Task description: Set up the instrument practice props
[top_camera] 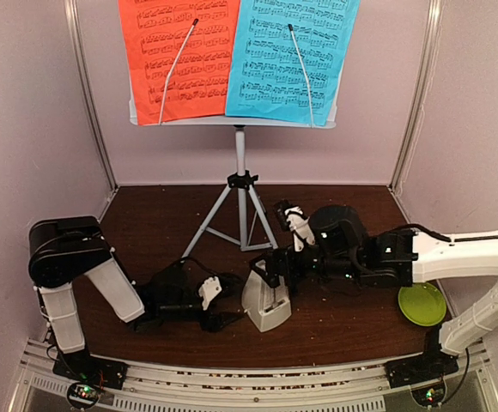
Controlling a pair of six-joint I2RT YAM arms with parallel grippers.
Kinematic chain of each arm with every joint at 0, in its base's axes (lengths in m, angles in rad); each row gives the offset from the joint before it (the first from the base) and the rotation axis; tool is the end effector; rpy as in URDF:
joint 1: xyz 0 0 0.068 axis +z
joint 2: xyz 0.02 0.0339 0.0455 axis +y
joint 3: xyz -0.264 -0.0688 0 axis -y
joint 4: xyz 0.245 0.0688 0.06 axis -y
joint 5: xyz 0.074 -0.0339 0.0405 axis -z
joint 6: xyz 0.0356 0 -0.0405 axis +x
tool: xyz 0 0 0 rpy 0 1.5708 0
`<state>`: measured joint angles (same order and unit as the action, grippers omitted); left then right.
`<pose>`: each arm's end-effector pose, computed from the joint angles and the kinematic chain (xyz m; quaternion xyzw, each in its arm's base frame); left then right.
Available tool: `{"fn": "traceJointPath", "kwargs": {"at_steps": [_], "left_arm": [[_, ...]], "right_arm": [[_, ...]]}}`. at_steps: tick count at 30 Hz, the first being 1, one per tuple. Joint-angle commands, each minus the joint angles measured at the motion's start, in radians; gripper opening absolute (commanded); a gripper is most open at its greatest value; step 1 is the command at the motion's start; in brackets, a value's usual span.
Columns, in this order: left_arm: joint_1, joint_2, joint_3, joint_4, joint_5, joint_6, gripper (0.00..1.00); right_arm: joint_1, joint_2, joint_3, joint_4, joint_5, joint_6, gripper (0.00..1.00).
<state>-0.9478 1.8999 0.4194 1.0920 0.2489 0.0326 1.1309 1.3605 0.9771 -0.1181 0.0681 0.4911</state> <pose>0.1607 -0.2387 0.0836 0.4489 0.6943 -0.3368 0.4506 0.1345 0.2800 0.2830 -0.2540 0.8218 0.3490 0.3720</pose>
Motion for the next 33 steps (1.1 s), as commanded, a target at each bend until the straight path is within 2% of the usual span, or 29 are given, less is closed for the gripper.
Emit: {"fn": "traceJointPath", "kwargs": {"at_steps": [1,5,9,14,18,23,30,33], "left_arm": [[0.007,-0.085,-0.05,0.07,-0.027,-0.041,0.7],[0.006,-0.149,-0.093,0.072,-0.087,-0.101,0.66],[0.006,-0.209,-0.124,0.075,-0.143,-0.187,0.64],[0.006,-0.237,-0.166,0.132,-0.194,-0.399,0.6],[0.006,-0.259,-0.185,0.136,-0.218,-0.516,0.56],[0.004,-0.363,-0.185,-0.031,-0.258,-0.587,0.54],[-0.025,-0.597,-0.102,-0.463,-0.348,-0.601,0.54],[-0.041,-0.695,-0.093,-0.553,-0.391,-0.62,0.55]], "right_arm": [[-0.034,-0.14,-0.052,0.02,0.005,0.002,0.89],[-0.131,-0.269,-0.209,0.029,-0.023,0.009,0.86],[-0.235,-0.319,-0.347,0.059,-0.066,0.001,0.75],[-0.269,-0.245,-0.422,0.145,-0.104,-0.016,0.55],[-0.269,-0.111,-0.432,0.234,-0.16,-0.019,0.45],[-0.268,0.029,-0.445,0.381,-0.231,-0.008,0.34],[-0.214,0.14,-0.453,0.498,-0.287,0.026,0.31],[-0.176,0.149,-0.464,0.521,-0.283,0.048,0.31]]}}
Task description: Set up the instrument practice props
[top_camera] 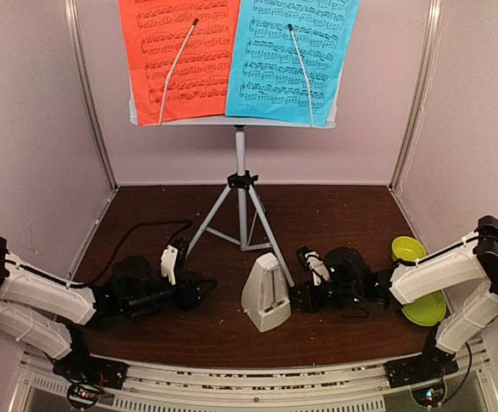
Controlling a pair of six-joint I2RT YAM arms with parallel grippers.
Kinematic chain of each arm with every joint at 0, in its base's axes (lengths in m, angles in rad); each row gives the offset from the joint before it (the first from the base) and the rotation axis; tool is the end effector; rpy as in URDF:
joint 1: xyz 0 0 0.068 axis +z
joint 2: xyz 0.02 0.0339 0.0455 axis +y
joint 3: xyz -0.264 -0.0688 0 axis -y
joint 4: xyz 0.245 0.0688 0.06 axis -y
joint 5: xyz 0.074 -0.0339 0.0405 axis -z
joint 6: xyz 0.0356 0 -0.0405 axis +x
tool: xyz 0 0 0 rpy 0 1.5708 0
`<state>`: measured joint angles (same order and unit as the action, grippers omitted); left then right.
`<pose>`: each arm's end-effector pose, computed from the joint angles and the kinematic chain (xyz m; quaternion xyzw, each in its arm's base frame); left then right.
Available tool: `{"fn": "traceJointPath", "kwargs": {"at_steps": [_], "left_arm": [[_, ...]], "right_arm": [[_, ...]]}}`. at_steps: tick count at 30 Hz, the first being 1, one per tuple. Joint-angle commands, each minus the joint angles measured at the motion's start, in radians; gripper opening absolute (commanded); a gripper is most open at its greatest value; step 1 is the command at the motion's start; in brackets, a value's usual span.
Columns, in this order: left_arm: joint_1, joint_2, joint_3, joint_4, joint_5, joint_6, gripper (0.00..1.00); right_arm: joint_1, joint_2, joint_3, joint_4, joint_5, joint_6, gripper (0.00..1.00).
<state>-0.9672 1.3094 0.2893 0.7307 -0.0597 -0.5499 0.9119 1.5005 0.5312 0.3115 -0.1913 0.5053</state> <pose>0.1358 -0.1932 0.1599 0.1485 0.7876 -0.3936 0.4501 0.1635 0.2222 0.1422 -0.2216 0.8666 0.3506 0.2774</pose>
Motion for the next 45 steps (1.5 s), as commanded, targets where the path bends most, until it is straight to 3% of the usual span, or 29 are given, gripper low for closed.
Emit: {"fn": "traceJointPath", "kwargs": {"at_steps": [1,7,12,21,28,32,45], "left_arm": [[-0.027,-0.133,0.039,-0.224,-0.096,-0.043,0.55],[-0.148,-0.254,0.118,-0.466,-0.292,-0.041,0.6],[-0.283,-0.256,0.165,-0.528,-0.413,-0.069,0.72],[-0.46,-0.152,0.305,-0.58,-0.519,-0.053,0.83],[-0.461,-0.076,0.389,-0.636,-0.595,-0.066,0.98],[-0.428,-0.039,0.442,-0.713,-0.607,-0.049,0.98],[-0.338,0.091,0.468,-0.64,-0.479,-0.009,0.97]], "right_arm": [[0.062,0.014,-0.023,0.098,-0.024,0.041,0.31],[0.139,0.036,-0.04,0.141,-0.006,0.094,0.31],[0.193,0.108,0.011,0.203,-0.019,0.14,0.31],[0.263,0.215,0.118,0.28,-0.033,0.197,0.31],[0.27,0.151,0.07,0.292,0.005,0.195,0.33],[0.268,0.053,0.006,0.249,0.081,0.171,0.39],[0.253,-0.142,-0.041,0.044,0.291,0.065,0.67]]}}
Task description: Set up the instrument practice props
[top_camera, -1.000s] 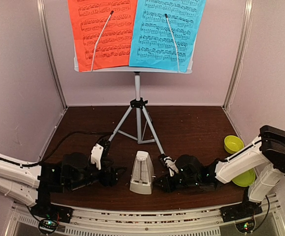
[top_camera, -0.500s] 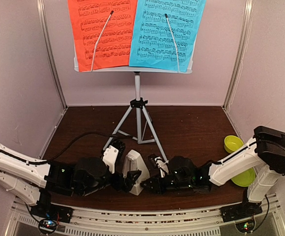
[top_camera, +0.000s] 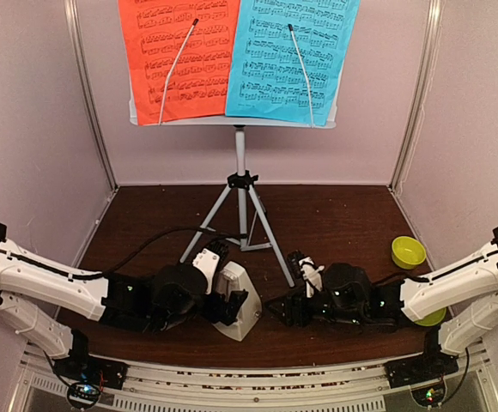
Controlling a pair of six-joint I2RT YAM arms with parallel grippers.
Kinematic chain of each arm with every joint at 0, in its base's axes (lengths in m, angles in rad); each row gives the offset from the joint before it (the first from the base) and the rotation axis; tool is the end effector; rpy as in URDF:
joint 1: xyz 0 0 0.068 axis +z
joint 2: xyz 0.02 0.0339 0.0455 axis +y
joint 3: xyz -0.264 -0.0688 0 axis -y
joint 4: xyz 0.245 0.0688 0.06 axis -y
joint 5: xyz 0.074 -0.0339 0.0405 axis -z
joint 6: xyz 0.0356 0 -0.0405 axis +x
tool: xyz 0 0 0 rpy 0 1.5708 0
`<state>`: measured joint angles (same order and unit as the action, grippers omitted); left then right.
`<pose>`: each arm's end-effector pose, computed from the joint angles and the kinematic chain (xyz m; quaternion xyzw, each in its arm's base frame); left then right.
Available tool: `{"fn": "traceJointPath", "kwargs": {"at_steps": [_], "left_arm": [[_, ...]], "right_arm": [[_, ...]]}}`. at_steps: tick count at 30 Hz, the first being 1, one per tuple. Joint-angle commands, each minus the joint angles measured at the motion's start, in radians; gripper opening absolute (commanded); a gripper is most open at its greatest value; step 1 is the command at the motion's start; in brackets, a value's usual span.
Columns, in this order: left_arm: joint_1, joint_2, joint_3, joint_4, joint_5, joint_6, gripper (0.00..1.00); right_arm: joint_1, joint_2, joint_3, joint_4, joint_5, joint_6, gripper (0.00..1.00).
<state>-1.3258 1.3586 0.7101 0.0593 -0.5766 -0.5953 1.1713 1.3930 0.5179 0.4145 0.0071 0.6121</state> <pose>0.0873 -0.2691 0.2137 0.1768 0.8376 -0.2266 0.4645 0.1070 0.2528 0.1750 -0.2327 0.8174 0.4082 0.3334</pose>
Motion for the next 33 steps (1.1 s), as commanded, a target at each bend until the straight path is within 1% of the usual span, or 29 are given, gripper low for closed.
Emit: {"fn": "traceJointPath", "kwargs": {"at_steps": [1,7,9,15,17,19,23,24,25,28,30,33], "left_arm": [[0.023,0.059,0.059,0.024,0.038,0.04,0.97],[0.033,0.136,0.084,0.041,0.044,0.022,0.94],[0.033,0.157,0.085,0.056,0.045,0.012,0.92],[0.034,0.196,0.083,0.069,0.04,-0.015,0.84],[0.034,0.199,0.088,0.061,0.044,-0.013,0.79],[0.034,0.187,0.085,0.07,0.055,0.003,0.67],[0.029,0.15,0.086,0.085,0.066,0.055,0.42],[0.025,0.138,0.09,0.086,0.061,0.075,0.38],[0.016,0.128,0.094,0.084,0.047,0.1,0.35],[-0.006,0.095,0.109,0.07,-0.004,0.161,0.28],[-0.019,0.076,0.116,0.072,-0.032,0.185,0.24],[-0.033,0.056,0.109,0.111,-0.05,0.222,0.21]], "right_arm": [[-0.008,-0.039,-0.031,-0.057,0.101,-0.045,0.69],[-0.013,-0.047,-0.06,-0.031,0.153,-0.054,0.81],[-0.012,-0.052,-0.061,-0.033,0.175,-0.06,0.85],[-0.013,-0.071,-0.082,-0.002,0.244,-0.08,0.94],[-0.015,-0.074,-0.102,0.052,0.265,-0.074,0.98],[-0.021,-0.07,-0.128,0.1,0.264,-0.058,1.0],[-0.03,-0.027,-0.154,0.204,0.187,-0.071,1.0],[-0.029,-0.01,-0.15,0.217,0.169,-0.079,1.0],[-0.03,0.009,-0.144,0.225,0.149,-0.089,0.97],[-0.029,0.06,-0.135,0.285,0.09,-0.1,0.85],[-0.024,0.09,-0.137,0.338,0.061,-0.096,0.79],[-0.016,0.124,-0.135,0.401,0.016,-0.104,0.7]]}}
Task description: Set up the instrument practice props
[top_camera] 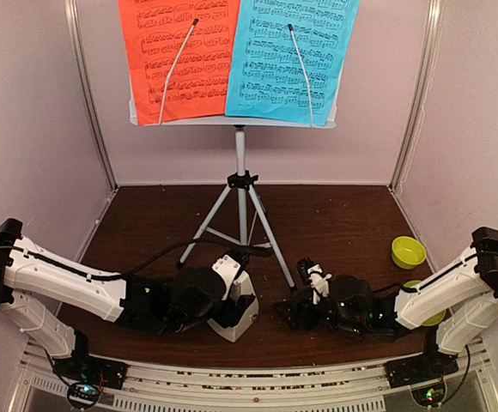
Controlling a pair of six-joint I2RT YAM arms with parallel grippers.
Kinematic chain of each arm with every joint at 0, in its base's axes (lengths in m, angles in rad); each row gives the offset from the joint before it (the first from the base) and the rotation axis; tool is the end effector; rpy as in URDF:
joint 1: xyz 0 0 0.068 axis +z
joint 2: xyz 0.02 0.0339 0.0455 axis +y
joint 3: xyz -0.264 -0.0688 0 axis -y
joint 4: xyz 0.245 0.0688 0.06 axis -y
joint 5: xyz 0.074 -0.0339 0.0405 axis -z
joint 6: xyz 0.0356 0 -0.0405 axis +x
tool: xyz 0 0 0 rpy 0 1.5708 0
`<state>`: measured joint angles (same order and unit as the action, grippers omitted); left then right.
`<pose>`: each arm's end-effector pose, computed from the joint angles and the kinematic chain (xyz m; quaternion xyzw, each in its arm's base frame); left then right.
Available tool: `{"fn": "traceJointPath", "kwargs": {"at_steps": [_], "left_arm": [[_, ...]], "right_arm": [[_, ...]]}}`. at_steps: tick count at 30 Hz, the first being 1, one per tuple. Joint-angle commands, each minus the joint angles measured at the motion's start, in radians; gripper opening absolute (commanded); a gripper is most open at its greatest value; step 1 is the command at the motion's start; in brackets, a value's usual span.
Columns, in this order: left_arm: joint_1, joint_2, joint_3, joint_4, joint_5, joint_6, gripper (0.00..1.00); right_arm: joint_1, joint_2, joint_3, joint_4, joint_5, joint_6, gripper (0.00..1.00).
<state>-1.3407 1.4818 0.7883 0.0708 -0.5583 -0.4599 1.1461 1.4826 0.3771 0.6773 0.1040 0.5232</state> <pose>0.0886 -0.2955 0.2052 0.2508 0.8273 -0.1915 0.4648 0.1104 0.2352 0.1390 -0.2307 0.8083 0.3708 0.3950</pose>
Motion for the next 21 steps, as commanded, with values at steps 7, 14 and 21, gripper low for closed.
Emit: {"fn": "traceJointPath", "kwargs": {"at_steps": [7,14,21], "left_arm": [[-0.076,-0.099,0.037,0.171,-0.132,0.262,0.12],[-0.126,-0.106,0.108,0.117,-0.245,0.447,0.08],[-0.136,-0.147,0.103,0.152,-0.238,0.457,0.04]], "right_arm": [[0.01,0.113,0.009,0.31,-0.225,-0.007,0.69],[0.018,0.108,0.011,0.334,-0.232,-0.024,0.65],[0.033,0.1,0.04,0.269,-0.214,-0.046,0.59]]}}
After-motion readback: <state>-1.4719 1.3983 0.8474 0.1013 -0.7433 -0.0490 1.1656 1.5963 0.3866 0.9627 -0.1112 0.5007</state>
